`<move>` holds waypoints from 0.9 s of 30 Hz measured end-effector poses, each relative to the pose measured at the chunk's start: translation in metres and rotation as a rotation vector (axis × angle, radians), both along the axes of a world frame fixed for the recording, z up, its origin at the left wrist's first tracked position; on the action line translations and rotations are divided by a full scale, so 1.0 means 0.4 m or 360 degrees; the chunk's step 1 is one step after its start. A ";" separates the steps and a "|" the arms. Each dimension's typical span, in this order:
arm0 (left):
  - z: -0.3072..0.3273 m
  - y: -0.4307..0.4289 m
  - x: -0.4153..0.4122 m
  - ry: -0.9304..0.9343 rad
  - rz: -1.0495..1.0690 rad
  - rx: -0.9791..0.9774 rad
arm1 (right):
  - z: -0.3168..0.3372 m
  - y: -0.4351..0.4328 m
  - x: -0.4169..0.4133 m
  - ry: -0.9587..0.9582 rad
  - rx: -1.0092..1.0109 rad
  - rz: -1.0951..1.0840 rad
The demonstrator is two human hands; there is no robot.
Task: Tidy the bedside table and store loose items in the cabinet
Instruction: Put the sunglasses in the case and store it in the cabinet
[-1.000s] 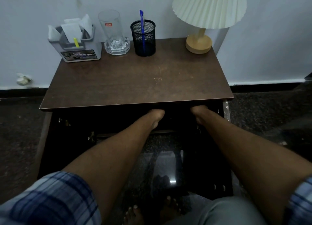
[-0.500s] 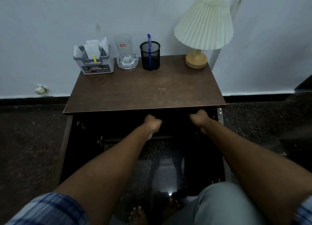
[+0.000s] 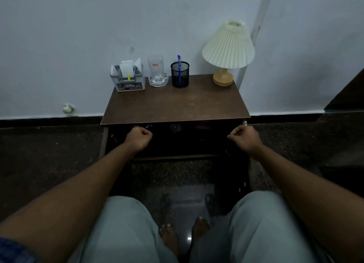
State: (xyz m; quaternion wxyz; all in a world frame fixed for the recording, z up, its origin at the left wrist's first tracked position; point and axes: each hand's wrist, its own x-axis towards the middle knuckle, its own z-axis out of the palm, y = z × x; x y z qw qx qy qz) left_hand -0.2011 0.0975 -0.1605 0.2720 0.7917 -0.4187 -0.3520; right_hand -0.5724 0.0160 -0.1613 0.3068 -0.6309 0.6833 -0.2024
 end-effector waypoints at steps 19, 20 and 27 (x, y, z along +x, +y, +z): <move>-0.071 0.392 0.148 0.0075 0.0641 0.0238 | 0.054 0.204 -0.060 0.0039 0.1441 0.0225; -0.070 0.400 0.142 0.0085 0.0635 0.0218 | 0.054 0.210 -0.053 -0.0034 0.1420 0.0230; -0.087 0.425 0.091 0.0052 0.0144 0.0331 | 0.009 0.258 -0.016 -0.0062 0.1323 0.0304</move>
